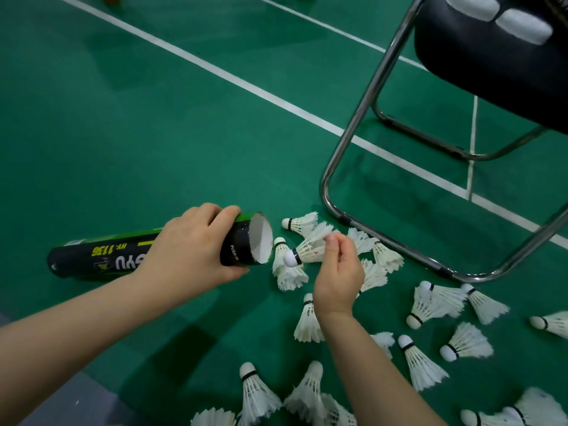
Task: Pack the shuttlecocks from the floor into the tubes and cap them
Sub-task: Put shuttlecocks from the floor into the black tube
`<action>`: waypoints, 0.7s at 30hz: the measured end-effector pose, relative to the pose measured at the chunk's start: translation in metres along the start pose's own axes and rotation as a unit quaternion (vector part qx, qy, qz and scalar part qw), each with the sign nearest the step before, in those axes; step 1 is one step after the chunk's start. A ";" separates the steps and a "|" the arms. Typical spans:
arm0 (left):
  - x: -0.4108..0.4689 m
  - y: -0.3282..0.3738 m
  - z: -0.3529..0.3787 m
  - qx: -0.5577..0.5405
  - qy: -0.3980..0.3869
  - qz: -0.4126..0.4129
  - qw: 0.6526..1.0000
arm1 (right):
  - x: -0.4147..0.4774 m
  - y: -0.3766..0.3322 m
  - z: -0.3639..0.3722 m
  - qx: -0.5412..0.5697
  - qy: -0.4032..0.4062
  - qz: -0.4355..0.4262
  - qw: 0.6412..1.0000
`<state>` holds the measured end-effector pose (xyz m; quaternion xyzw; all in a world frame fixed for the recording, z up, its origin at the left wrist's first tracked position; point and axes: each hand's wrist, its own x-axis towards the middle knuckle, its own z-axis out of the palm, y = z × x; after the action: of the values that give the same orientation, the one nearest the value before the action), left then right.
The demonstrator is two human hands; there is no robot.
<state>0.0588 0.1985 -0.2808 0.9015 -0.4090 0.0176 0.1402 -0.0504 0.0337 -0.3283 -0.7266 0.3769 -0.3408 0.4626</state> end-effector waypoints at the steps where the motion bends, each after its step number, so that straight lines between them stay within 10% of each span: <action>1: -0.002 0.001 0.001 0.003 -0.003 0.003 1.000 | -0.002 -0.007 -0.004 0.033 0.017 0.014 0.999; 21: -0.018 0.022 -0.011 0.000 -0.032 -0.003 0.999 | -0.047 -0.053 -0.015 0.174 -0.098 0.036 0.979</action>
<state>0.0311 0.2011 -0.2680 0.9028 -0.4106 -0.0111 0.1270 -0.0731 0.0831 -0.2813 -0.6507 0.2909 -0.3114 0.6284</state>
